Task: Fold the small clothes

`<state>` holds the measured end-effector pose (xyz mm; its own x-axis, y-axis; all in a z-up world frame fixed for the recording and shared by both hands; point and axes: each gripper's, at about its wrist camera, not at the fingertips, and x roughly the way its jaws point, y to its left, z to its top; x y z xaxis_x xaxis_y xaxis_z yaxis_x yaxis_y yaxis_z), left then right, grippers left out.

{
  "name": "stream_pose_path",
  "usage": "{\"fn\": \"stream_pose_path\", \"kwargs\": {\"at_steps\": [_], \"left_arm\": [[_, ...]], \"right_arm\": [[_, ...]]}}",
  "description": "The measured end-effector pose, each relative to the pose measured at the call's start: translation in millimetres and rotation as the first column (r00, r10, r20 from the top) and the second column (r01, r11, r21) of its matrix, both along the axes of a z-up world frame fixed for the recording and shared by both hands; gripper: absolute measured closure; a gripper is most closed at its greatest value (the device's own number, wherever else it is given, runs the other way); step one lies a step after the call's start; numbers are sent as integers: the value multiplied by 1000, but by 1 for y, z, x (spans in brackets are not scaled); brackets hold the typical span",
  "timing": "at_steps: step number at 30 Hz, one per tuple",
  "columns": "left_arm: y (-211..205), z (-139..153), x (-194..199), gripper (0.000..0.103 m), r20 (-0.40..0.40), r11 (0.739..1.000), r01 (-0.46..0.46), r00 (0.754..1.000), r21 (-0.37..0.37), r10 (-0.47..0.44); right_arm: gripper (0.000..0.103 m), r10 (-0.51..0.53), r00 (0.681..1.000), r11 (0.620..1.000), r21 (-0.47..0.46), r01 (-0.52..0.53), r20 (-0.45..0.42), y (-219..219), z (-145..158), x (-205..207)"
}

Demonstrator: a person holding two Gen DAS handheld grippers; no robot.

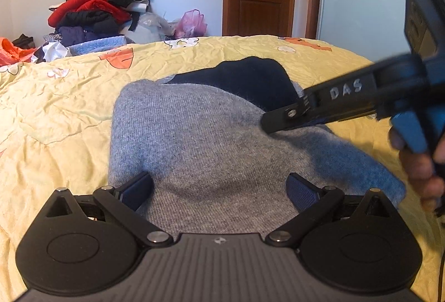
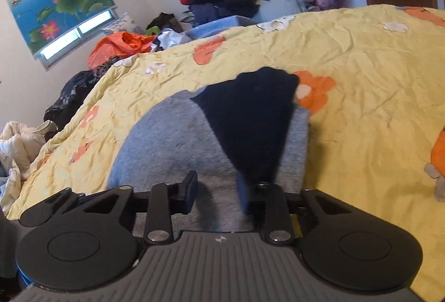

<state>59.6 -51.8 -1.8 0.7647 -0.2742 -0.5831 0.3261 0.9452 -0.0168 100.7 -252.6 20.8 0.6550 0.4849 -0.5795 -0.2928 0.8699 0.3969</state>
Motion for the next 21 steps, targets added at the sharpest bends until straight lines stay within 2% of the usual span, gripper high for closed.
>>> {"fn": "stream_pose_path", "kwargs": {"at_steps": [1,3,5,6,8,9,11,12,15,17,19,21], "left_arm": [[0,0,0,0,1,1000,-1,1000,1,1],[0,0,-1,0,3,1000,-3,1000,-2,3],[0,0,-1,0,4,1000,-5,1000,-4,5],[0,0,-1,0,5,1000,-5,1000,-3,5],[-1,0,-2,0,6,1000,-4,1000,3,4],[-3,0,-3,0,5,1000,3,1000,21,-3],[-3,5,-19,0,57,998,-11,998,58,8],[2,9,-32,0,87,998,-6,996,63,1],[22,13,-70,0,143,995,-9,990,96,-5],[34,12,-86,0,161,991,-29,987,134,7],[42,10,-94,0,157,985,-42,987,166,16],[44,6,-94,0,149,978,-49,989,203,19]], "right_arm": [[81,-17,1000,1000,10,17,6,-1,5,-6],[68,-23,999,999,36,22,48,0,15,-26],[65,10,997,997,80,-16,71,4,21,-44],[59,45,997,993,109,-51,55,6,19,-49],[54,100,995,989,111,-98,-12,14,4,-51],[58,95,995,992,85,-91,-44,15,-8,-49],[67,54,997,986,158,-45,-51,-2,-12,-50],[64,21,998,984,180,-11,-58,-10,-6,-55],[58,-13,1000,967,253,9,16,-38,14,-81],[52,-32,999,973,229,26,20,-50,20,-91],[52,-35,999,984,172,35,2,-53,17,-94],[52,-18,999,988,153,22,-27,-50,10,-95]]}}
